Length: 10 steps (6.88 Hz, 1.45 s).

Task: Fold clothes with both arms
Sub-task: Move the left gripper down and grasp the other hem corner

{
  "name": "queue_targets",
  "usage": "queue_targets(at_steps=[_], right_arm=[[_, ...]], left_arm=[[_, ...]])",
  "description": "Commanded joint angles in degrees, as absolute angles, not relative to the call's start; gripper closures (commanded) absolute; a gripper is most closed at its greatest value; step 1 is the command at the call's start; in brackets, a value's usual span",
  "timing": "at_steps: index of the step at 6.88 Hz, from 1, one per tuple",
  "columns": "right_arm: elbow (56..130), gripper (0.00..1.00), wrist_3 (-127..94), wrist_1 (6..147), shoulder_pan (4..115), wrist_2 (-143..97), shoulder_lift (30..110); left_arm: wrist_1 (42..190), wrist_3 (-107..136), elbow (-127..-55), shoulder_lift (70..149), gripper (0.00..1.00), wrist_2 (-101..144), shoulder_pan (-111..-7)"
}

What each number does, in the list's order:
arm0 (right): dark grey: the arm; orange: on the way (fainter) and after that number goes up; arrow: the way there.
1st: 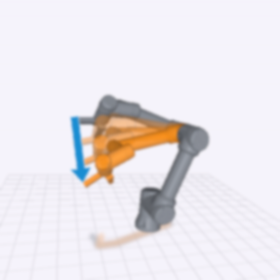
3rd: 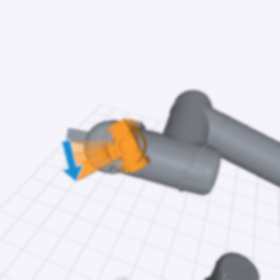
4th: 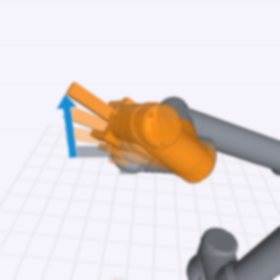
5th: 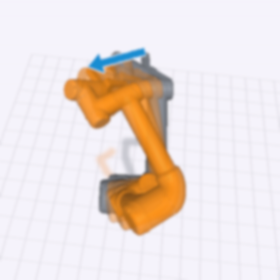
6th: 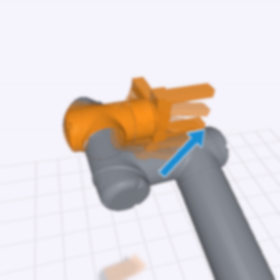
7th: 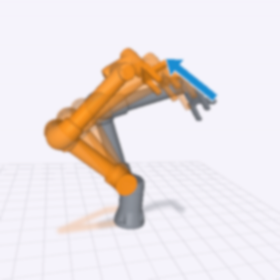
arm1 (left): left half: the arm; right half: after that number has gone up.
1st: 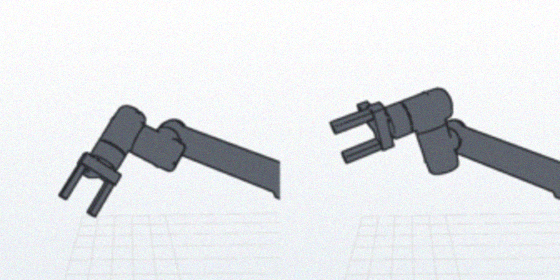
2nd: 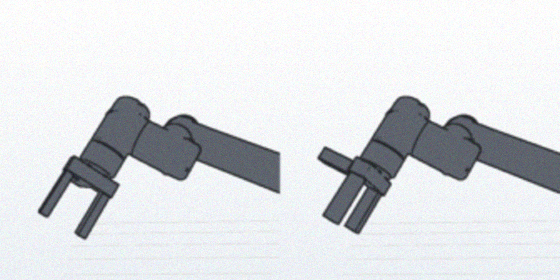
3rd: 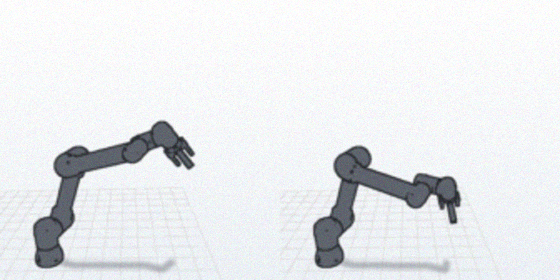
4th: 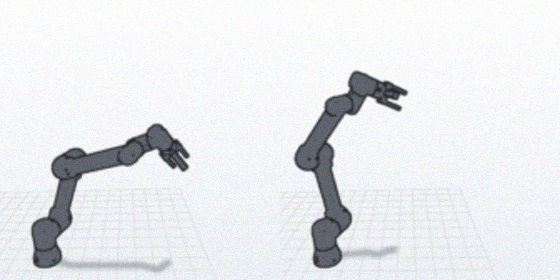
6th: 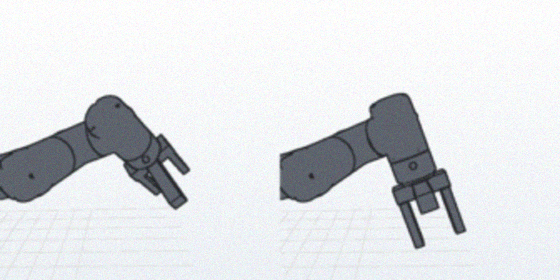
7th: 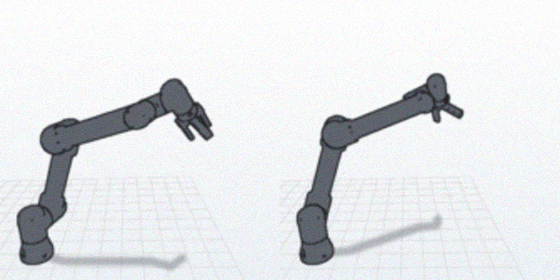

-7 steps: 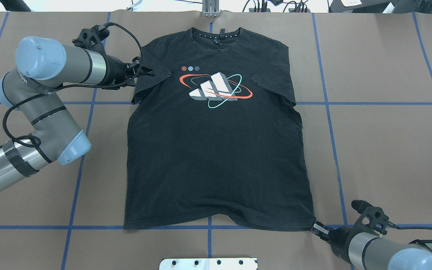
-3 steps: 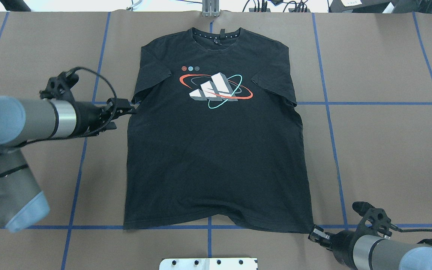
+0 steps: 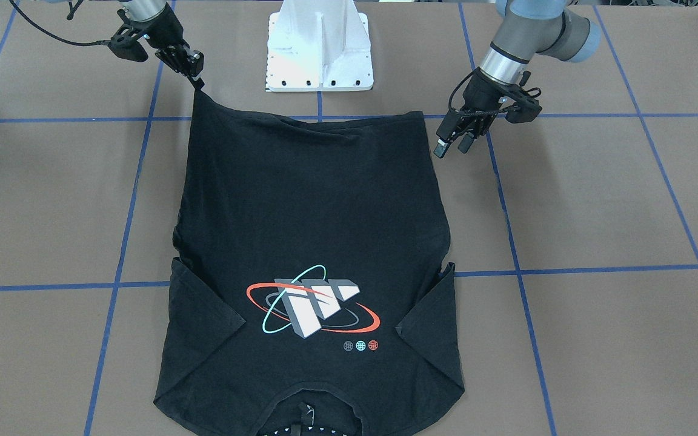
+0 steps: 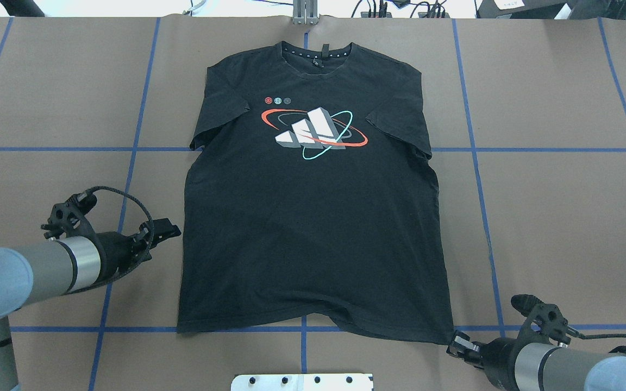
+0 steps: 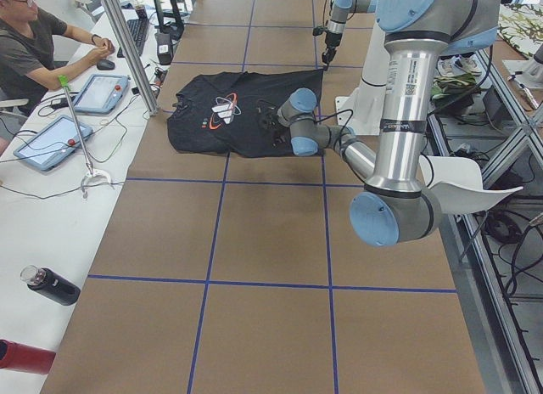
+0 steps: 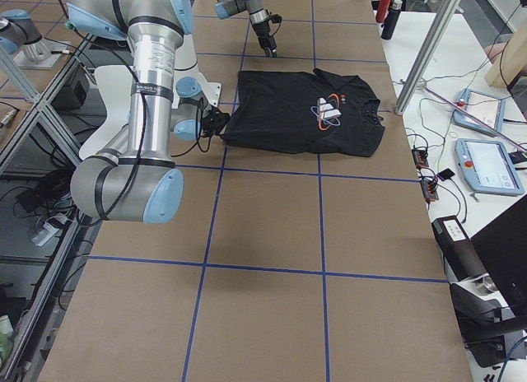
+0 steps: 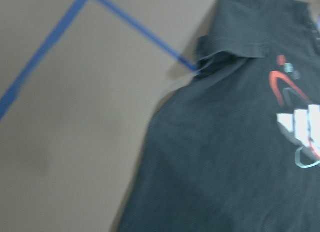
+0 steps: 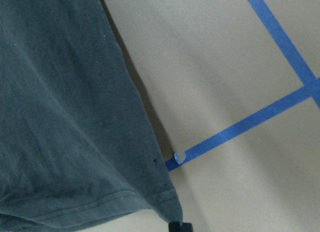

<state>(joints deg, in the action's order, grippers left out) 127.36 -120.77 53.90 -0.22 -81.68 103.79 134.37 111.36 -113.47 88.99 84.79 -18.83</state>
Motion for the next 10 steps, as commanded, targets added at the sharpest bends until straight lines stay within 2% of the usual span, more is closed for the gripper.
queue_targets(at_steps=[1,3,5,8,10], right_arm=[[127.7,1.0,-120.8,53.9,-0.2,-82.0,103.7],[127.6,1.0,-120.8,53.9,-0.2,-82.0,103.7],[127.5,1.0,-120.8,53.9,-0.2,-82.0,103.8],[127.4,1.0,-120.8,53.9,-0.2,-82.0,103.7],[127.4,1.0,-120.7,53.9,-0.2,-82.1,103.7]], left_arm=[[133.0,117.8,-114.3,87.5,0.15,80.3,-10.8],[126.6,119.4,-118.0,88.0,0.24,79.0,-7.3],[124.5,122.0,-117.8,88.5,0.32,77.5,-4.4],[123.3,122.1,-117.2,88.9,0.36,77.4,-3.1],[122.8,122.1,-116.5,90.0,0.45,77.4,-3.0]])
